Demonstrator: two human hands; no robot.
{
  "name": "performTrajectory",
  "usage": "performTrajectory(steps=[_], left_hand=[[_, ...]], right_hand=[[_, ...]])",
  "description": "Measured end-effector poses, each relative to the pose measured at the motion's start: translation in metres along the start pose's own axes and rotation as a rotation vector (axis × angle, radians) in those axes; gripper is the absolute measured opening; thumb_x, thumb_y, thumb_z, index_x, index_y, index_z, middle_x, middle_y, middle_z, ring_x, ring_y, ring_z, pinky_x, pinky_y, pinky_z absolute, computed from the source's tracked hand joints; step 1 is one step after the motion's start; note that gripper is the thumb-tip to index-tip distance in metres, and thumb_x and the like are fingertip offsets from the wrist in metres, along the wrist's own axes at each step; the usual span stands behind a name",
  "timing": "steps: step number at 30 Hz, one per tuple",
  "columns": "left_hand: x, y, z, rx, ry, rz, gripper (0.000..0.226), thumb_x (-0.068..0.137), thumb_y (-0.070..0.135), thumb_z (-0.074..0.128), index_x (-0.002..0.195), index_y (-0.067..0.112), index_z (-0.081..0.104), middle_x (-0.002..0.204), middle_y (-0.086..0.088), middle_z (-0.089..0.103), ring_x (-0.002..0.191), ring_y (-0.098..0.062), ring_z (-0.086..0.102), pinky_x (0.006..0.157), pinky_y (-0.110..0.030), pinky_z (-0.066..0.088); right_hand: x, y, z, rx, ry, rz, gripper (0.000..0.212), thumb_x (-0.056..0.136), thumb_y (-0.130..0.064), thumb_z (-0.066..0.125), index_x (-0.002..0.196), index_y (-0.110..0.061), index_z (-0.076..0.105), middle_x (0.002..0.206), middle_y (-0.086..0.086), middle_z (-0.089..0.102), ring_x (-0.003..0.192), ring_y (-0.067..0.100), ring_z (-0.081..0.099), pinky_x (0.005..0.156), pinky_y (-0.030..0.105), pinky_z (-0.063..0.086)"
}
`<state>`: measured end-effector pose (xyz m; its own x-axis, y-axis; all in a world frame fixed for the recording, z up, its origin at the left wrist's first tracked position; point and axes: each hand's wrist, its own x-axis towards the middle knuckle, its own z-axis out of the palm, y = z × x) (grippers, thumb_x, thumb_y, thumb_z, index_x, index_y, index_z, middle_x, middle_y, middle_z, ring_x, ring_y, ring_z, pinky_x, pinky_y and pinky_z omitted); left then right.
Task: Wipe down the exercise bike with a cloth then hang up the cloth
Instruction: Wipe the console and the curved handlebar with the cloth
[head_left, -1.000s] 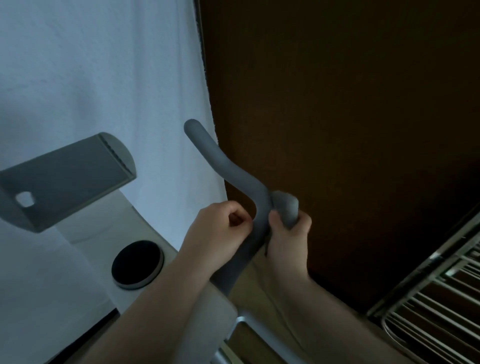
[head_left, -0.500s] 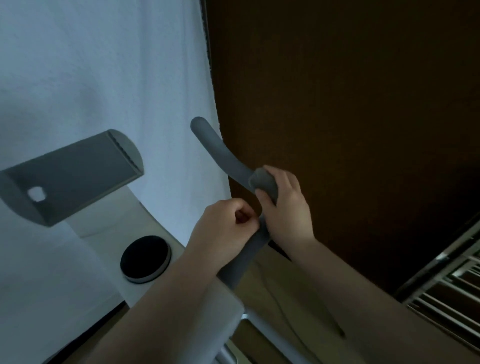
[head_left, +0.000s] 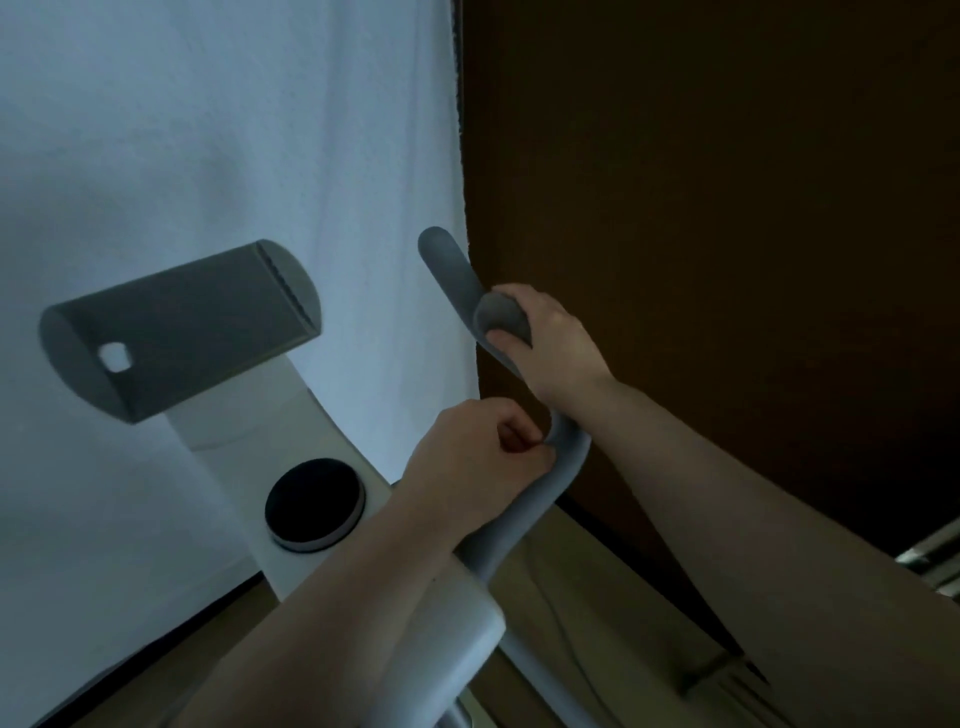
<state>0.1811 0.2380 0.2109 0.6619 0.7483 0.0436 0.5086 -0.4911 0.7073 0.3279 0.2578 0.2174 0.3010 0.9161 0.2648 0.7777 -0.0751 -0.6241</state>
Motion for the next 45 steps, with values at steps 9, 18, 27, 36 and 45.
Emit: performTrajectory(steps=[9, 18, 27, 36, 45], left_hand=[[-0.001, -0.001, 0.002, -0.01, 0.015, 0.011, 0.01, 0.085, 0.04, 0.062, 0.089, 0.031, 0.065, 0.082, 0.015, 0.066, 0.075, 0.001, 0.06, 0.075, -0.019, 0.051], [-0.002, 0.003, 0.003, -0.017, 0.004, -0.063, 0.008, 0.084, 0.036, 0.062, 0.086, 0.029, 0.065, 0.079, 0.009, 0.068, 0.074, -0.003, 0.061, 0.069, -0.02, 0.051], [-0.008, 0.004, -0.001, -0.046, 0.013, -0.032, 0.011, 0.085, 0.039, 0.061, 0.092, 0.031, 0.065, 0.083, 0.014, 0.066, 0.077, 0.0, 0.06, 0.072, -0.023, 0.052], [-0.004, 0.004, 0.002, -0.03, 0.031, -0.025, 0.01, 0.083, 0.038, 0.061, 0.087, 0.03, 0.063, 0.079, 0.011, 0.066, 0.074, -0.003, 0.06, 0.07, -0.023, 0.052], [-0.003, 0.003, 0.002, -0.053, 0.013, -0.029, 0.009, 0.085, 0.037, 0.062, 0.089, 0.029, 0.065, 0.081, 0.012, 0.066, 0.076, 0.0, 0.059, 0.065, -0.013, 0.043]], right_hand=[[-0.014, 0.0, -0.001, -0.146, -0.018, -0.037, 0.047, 0.096, -0.028, 0.055, 0.138, -0.025, 0.036, 0.141, 0.002, 0.039, 0.114, 0.024, 0.055, 0.085, 0.03, 0.047], [0.045, -0.023, 0.016, 0.033, 0.085, -0.189, 0.044, 0.093, -0.02, 0.06, 0.133, -0.014, 0.043, 0.142, 0.005, 0.04, 0.117, 0.019, 0.052, 0.087, 0.013, 0.04], [0.069, -0.038, 0.024, 0.18, 0.125, -0.182, 0.042, 0.093, -0.018, 0.06, 0.132, -0.014, 0.045, 0.137, 0.006, 0.046, 0.118, 0.015, 0.049, 0.091, 0.013, 0.038], [0.023, -0.021, -0.001, -0.137, -0.008, -0.079, 0.037, 0.092, -0.028, 0.061, 0.123, -0.018, 0.043, 0.126, 0.005, 0.05, 0.104, 0.022, 0.058, 0.083, 0.032, 0.052], [0.056, -0.045, 0.025, 0.099, 0.179, -0.142, 0.045, 0.091, -0.021, 0.063, 0.131, -0.014, 0.043, 0.138, 0.003, 0.043, 0.112, 0.018, 0.054, 0.085, 0.021, 0.048]])
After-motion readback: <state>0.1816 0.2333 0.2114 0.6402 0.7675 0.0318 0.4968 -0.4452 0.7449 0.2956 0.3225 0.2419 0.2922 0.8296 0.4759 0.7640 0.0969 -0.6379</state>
